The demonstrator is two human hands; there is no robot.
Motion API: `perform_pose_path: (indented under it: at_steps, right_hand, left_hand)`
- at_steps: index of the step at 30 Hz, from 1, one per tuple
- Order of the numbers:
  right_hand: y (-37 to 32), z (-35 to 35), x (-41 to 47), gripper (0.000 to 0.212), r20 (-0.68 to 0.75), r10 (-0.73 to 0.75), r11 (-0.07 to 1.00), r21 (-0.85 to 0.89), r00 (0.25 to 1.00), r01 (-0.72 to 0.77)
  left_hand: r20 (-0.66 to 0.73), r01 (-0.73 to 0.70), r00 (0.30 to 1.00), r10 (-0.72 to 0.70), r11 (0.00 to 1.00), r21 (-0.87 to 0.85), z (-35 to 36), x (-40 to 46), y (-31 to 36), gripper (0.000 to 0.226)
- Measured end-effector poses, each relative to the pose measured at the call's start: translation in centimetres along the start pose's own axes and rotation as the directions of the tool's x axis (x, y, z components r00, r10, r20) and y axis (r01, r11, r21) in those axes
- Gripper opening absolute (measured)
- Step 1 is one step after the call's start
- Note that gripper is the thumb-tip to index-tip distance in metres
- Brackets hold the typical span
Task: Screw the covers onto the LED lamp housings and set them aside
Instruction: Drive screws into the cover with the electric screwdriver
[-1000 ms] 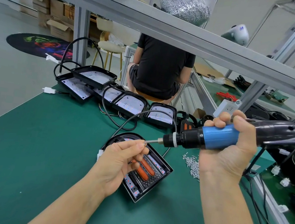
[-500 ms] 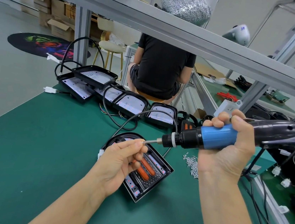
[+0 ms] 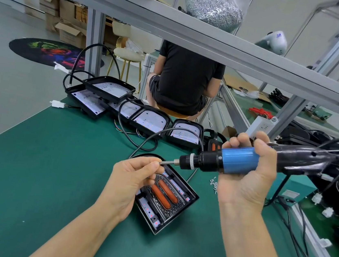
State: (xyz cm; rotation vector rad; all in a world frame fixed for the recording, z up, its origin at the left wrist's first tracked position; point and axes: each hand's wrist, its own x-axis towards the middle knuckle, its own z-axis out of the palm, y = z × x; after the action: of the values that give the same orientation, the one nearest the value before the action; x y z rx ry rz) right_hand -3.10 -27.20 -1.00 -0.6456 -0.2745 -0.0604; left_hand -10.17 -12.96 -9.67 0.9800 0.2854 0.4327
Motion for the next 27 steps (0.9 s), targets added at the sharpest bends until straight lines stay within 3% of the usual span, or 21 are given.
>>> perform_pose_path:
  at_steps: [5, 8, 10, 12, 15, 18, 22, 27]
  right_hand:
    - [0.5, -0.2, 0.7, 0.017, -0.059, 0.076, 0.996, 0.041, 0.995, -0.074]
    - [0.9, -0.5, 1.2, 0.018, -0.089, 0.066, 0.997, 0.054, 0.994, -0.061]
    - [1.1, -0.7, 1.4, 0.021, -0.087, 0.038, 0.999, 0.009, 0.995, -0.038]
    - [1.5, -0.9, 1.6, 0.024, -0.075, 0.007, 0.999, -0.05, 0.997, -0.011]
    - [2.4, -0.8, 2.1, 0.027, -0.04, -0.017, 0.989, -0.147, 0.999, 0.011]
    - [3.1, -0.6, 2.6, 0.03, -0.015, -0.025, 0.975, -0.222, 1.0, 0.021]
    - [3.8, -0.6, 2.9, 0.029, 0.033, -0.028, 0.954, -0.297, 0.999, 0.036]
    - [4.3, -0.6, 3.2, 0.028, 0.045, -0.03, 0.932, -0.36, 0.999, 0.044]
  left_hand:
    - [0.008, -0.049, 0.999, 0.049, 0.974, 0.22, -1.0, 0.7, 0.6, 0.016]
    - [-0.091, -0.114, 0.984, 0.156, 0.928, 0.354, -2.8, 2.1, 1.3, 0.022]
    - [-0.177, -0.098, 0.954, 0.242, 0.81, 0.578, -4.3, 3.1, 1.5, 0.019]
    - [-0.214, 0.011, 0.949, 0.233, 0.65, 0.76, -5.4, 3.7, 1.0, 0.02]
    - [-0.211, 0.149, 0.97, 0.123, 0.386, 0.91, -5.7, 4.0, -0.2, 0.035]
    - [-0.196, 0.17, 0.971, 0.139, 0.179, 0.969, -5.0, 4.3, -0.3, 0.026]
    - [-0.214, 0.186, 0.959, 0.186, 0.158, 0.97, -4.5, 4.7, -0.4, 0.015]
    - [-0.195, 0.133, 0.942, 0.272, 0.229, 0.964, -4.2, 4.5, -1.5, 0.009]
